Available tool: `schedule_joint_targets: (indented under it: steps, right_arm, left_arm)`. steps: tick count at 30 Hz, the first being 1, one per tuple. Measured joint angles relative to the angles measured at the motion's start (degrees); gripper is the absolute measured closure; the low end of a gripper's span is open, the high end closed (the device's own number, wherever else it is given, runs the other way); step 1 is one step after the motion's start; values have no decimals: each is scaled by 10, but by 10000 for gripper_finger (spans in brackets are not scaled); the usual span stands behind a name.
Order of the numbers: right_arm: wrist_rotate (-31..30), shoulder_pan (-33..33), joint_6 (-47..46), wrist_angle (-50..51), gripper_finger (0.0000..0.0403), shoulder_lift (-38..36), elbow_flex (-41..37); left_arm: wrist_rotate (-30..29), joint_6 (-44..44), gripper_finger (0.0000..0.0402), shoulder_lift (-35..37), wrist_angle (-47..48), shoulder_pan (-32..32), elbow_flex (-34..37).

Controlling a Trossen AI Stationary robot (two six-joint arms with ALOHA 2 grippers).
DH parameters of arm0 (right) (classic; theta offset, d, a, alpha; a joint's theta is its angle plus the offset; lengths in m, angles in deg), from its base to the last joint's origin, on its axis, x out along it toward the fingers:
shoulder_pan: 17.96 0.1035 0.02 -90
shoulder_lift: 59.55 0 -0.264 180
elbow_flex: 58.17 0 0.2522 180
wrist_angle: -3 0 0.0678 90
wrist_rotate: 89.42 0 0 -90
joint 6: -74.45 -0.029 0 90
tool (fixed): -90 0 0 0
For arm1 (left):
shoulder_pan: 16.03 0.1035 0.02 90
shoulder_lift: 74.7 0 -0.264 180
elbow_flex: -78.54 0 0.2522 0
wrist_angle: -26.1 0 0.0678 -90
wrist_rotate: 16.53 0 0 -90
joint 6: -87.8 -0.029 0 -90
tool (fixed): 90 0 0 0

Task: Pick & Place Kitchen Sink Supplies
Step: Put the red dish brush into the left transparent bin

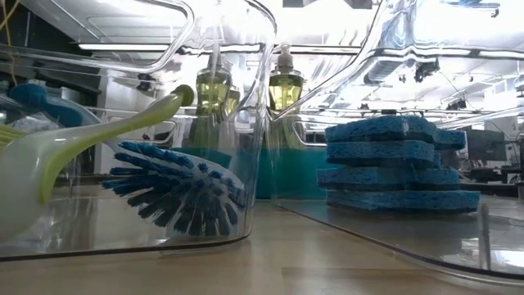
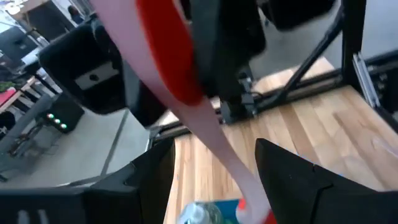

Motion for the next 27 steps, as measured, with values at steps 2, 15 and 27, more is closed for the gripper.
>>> schedule_joint_targets:
  steps: [2,15,27]
  right_arm:
    - [1,0,6,-2,322,0,0]
    - [27,0,35,-2,322,0,0]
    - [40,-6,86,3,319,-2,0]
  left_arm:
    - [-1,1,186,-6,-17,0,0]
    - [-11,2,240,-32,-68,0,0]
    - [-11,24,359,-30,-67,1,0]
